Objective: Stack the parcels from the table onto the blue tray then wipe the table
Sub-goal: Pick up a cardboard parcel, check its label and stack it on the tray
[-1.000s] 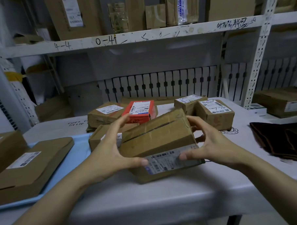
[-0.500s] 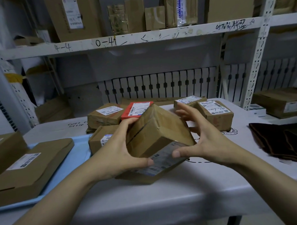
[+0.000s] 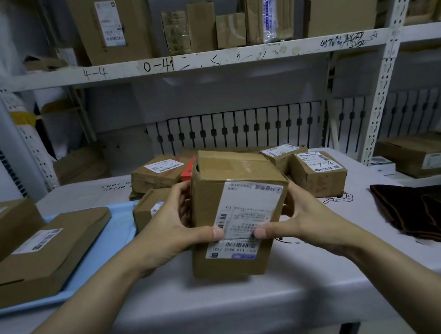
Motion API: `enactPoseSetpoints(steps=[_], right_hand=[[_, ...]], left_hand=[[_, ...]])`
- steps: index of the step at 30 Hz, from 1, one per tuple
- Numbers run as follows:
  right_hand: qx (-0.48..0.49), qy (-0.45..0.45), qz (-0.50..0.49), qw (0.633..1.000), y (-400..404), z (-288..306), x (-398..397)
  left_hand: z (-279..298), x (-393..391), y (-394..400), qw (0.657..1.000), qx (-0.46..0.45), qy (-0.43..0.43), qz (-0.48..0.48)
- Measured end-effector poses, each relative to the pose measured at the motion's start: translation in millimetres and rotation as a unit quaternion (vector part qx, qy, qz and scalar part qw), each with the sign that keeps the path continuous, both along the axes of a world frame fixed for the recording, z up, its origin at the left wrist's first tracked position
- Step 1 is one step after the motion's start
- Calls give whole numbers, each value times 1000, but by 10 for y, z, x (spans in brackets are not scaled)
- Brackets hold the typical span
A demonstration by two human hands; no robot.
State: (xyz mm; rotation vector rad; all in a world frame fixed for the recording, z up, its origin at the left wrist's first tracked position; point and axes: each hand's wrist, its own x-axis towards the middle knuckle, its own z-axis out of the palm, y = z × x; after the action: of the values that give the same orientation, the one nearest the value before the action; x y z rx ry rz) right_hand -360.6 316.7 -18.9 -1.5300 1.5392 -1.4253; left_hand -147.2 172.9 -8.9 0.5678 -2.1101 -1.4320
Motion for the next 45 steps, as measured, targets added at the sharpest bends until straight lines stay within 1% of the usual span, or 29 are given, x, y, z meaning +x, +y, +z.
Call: enactPoseSetpoints(steps=[5, 14, 18, 23, 26, 29, 33, 34, 36, 38, 41, 43, 45], right_hand=[[5, -17, -1, 1000, 5, 44, 10], [5, -25, -11, 1000, -20, 34, 27], [-21, -28, -50, 998, -41, 18, 84], [-66, -28, -144, 987, -93, -36, 186], [-73, -9, -171, 983, -106, -74, 219], [-73, 9, -185, 980, -120, -113, 250], [-94, 115, -231, 962, -149, -161, 351], [-84, 140, -234, 958, -155, -164, 384], [-39, 153, -231, 960, -182, -157, 456], [17, 120, -236, 964, -208, -117, 490], [78, 12, -224, 971, -238, -75, 409], [77, -110, -183, 974, -238, -79, 333], [69, -243, -141, 957, -206, -95, 302]], left_hand=[[-20, -23, -2, 999, 33, 13, 17], [-17, -33, 30, 998, 55, 15, 38], [-37, -75, 28, 994, 53, 34, 85], [-54, -189, 96, 983, 84, 48, 158], [-33, -233, 159, 977, 124, 45, 166], [-15, -252, 184, 971, 156, 24, 178], [-10, -276, 212, 964, 212, -3, 162], [-3, -288, 222, 962, 220, -3, 160], [12, -307, 242, 961, 227, 0, 157], [21, -310, 248, 963, 223, -5, 152], [37, -278, 249, 967, 215, 9, 136], [51, -262, 239, 966, 214, 41, 141], [67, -259, 230, 962, 212, 78, 154]])
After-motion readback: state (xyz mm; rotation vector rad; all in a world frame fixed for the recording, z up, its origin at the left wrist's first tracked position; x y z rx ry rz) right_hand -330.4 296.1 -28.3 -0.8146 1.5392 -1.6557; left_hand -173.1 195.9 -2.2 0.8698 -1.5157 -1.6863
